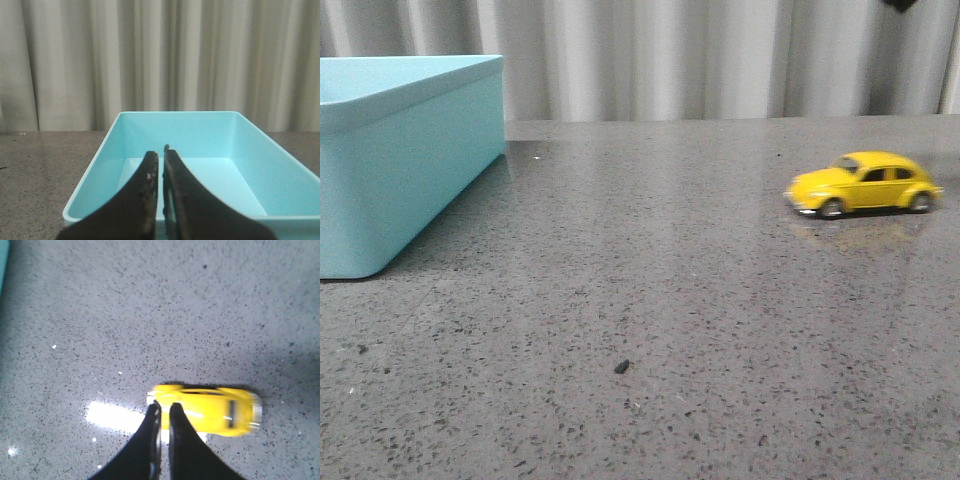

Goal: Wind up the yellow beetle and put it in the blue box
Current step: 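Push the yellow car with the right gripper toward the turquoise box, then raise the right gripper and move the left gripper over the car, then lower the left gripper and close it around the yellow car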

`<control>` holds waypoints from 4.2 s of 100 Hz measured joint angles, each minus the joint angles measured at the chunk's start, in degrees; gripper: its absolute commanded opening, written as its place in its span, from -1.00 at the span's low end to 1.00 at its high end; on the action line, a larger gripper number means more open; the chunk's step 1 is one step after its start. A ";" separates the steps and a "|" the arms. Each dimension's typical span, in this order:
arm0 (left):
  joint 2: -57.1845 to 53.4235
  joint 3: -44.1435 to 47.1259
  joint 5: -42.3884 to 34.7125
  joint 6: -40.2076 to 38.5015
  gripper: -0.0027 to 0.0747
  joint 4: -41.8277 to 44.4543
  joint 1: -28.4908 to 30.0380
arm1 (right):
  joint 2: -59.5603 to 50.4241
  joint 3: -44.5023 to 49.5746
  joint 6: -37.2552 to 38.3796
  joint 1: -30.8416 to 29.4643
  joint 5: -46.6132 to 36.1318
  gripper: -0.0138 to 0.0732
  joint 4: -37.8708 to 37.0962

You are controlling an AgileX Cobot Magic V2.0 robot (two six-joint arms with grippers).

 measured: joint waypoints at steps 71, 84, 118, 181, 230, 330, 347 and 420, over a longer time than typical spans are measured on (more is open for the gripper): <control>13.04 -13.34 7.94 1.30 -0.99 0.20 -7.91 | -4.34 0.00 -1.98 0.00 -3.12 -0.80 0.00; 20.87 -19.85 11.60 3.00 -0.99 0.20 -13.26 | -8.32 0.00 -2.58 0.00 -4.81 -0.80 0.00; 41.95 -37.26 21.96 7.53 -0.79 0.20 -23.79 | -17.37 2.64 -3.19 0.00 -8.11 -0.80 -1.84; 70.10 -63.04 42.46 32.25 0.47 0.20 -33.09 | -32.21 19.73 -3.18 0.00 -17.44 -0.80 -4.22; 82.36 -66.49 53.94 43.55 0.47 -0.78 -38.09 | -32.21 19.85 -3.29 0.00 -18.51 -0.80 -4.22; 91.55 -66.63 50.57 45.18 0.47 0.97 -33.98 | -32.21 19.85 -3.41 0.00 -18.77 -0.80 -4.27; 92.25 -66.77 49.75 47.48 0.47 -0.63 -33.98 | -32.21 19.85 -3.51 0.00 -19.25 -0.80 -4.27; 93.07 -67.55 50.22 48.05 -0.94 -1.76 -33.98 | -32.21 19.85 -3.51 0.00 -19.47 -0.80 -4.27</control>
